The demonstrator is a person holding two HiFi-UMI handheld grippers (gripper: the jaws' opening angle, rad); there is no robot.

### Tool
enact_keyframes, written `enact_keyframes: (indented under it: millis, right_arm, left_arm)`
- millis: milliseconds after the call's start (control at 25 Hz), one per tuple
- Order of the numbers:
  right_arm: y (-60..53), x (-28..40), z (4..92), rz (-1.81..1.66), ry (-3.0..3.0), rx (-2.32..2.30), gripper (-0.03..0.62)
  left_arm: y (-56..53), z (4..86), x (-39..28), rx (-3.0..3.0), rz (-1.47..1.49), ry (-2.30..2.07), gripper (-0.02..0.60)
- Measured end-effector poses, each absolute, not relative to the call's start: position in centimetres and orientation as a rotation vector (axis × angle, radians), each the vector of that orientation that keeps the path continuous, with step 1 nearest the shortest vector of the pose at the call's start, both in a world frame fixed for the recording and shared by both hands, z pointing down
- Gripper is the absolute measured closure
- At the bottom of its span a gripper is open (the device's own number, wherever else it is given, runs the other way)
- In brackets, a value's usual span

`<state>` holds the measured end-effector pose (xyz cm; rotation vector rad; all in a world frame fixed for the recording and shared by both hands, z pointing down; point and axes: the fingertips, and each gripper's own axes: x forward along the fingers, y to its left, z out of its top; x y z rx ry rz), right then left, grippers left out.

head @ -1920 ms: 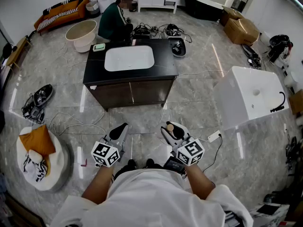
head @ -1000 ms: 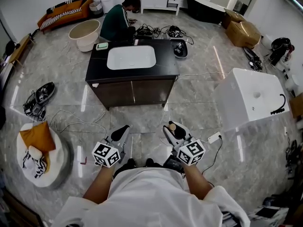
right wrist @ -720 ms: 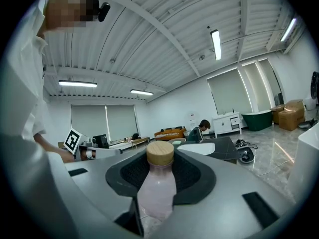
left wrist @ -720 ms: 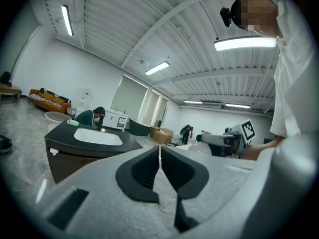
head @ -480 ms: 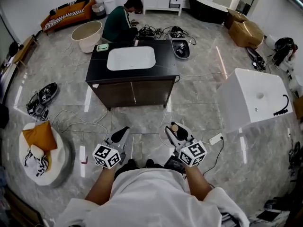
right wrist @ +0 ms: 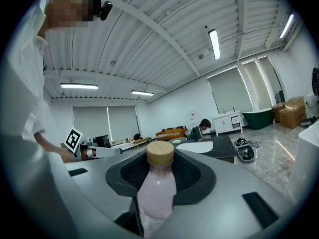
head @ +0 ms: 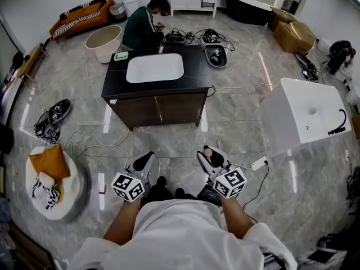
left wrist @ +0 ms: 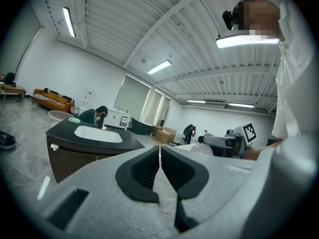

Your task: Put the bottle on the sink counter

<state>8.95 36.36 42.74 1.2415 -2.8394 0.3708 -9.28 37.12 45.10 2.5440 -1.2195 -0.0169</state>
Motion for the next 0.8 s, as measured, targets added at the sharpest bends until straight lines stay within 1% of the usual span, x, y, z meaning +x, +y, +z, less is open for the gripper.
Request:
enact_keyframes:
  millis: [400,800]
  right_arm:
    - [35.0,8.6,43.4,0.355,-2.809,1.226,0.456]
    - [30.3,6.3,43.4,0.346,-2.803,1.173,0.456]
  left_arm:
    - [35.9,46.1,-9.1,2.530,-0.033,-1.191,0.554]
    - [31.1,46.5,-10.5,2.504,-0.066,-1.190,0.554]
